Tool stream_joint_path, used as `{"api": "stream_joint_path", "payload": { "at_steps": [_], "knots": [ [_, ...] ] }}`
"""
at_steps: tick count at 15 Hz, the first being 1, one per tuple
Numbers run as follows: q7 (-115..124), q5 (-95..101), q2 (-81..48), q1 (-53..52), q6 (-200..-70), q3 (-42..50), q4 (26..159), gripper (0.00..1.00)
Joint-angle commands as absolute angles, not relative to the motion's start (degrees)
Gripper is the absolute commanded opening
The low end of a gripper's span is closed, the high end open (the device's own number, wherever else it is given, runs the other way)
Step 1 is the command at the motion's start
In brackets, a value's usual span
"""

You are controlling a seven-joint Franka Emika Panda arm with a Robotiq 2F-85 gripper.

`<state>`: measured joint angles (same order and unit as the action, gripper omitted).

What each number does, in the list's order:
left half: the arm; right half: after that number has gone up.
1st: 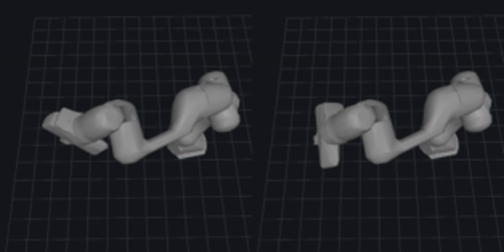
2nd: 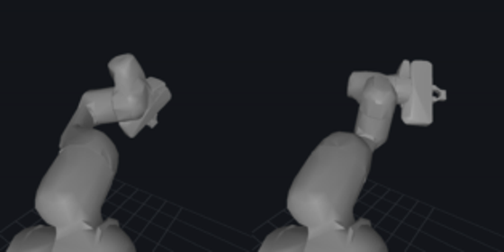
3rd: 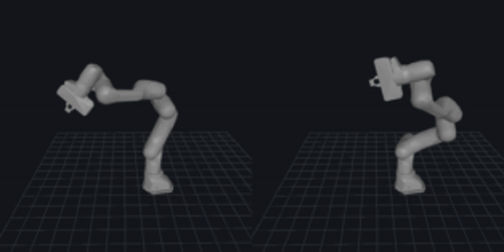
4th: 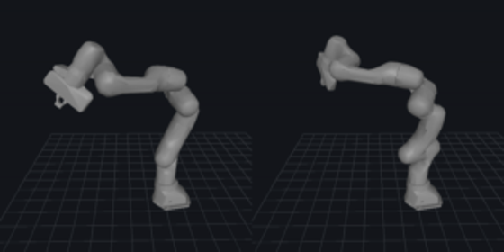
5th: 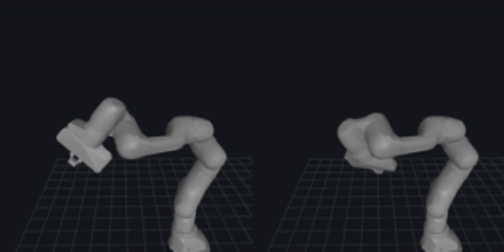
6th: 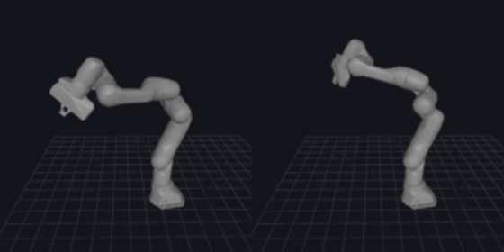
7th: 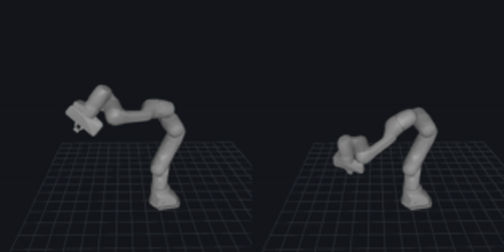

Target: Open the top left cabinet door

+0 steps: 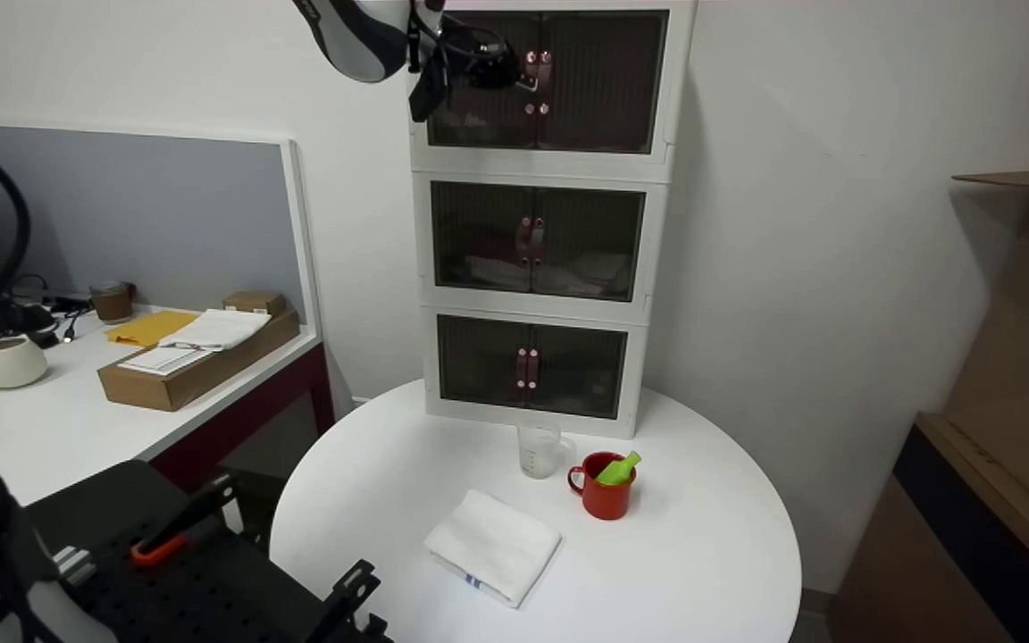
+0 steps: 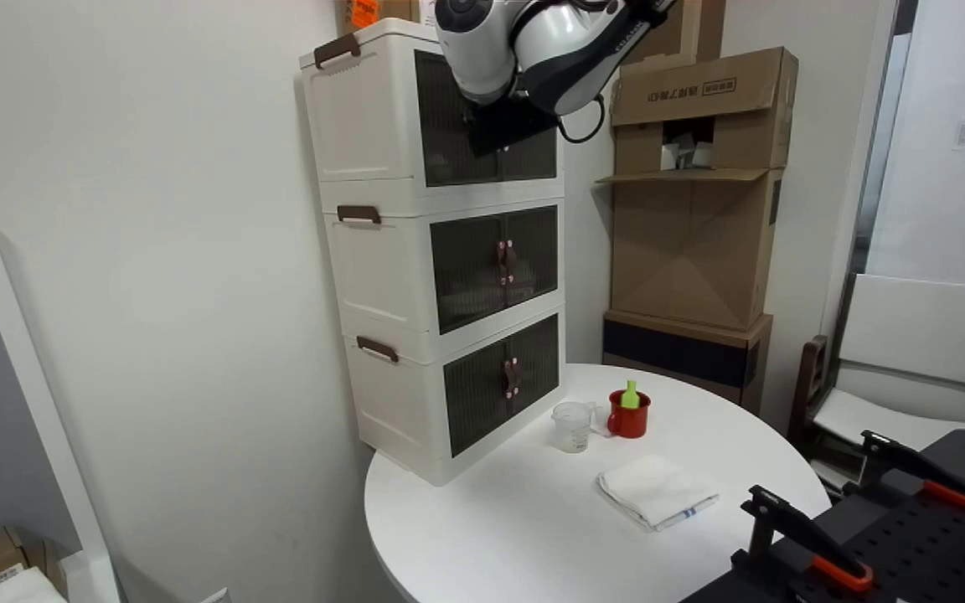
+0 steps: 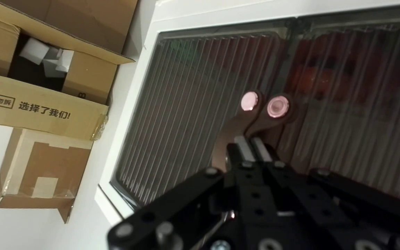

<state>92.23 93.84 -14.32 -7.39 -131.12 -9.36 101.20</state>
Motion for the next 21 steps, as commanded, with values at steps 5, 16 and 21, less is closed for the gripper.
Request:
{"api": "stream_joint_path", "payload": {
  "at_steps": [5,16,21],
  "knots": [
    [95.94,93.33,-8.86,-6.8,-131.06,-7.97,108.27,0.01],
    [99.04,92.77,-1.85,-6.94,-131.61,-8.2,116.49,0.35],
    [99.78,92.9,-0.12,-6.67,-132.71,-7.91,117.76,0.74]
  ]
}}
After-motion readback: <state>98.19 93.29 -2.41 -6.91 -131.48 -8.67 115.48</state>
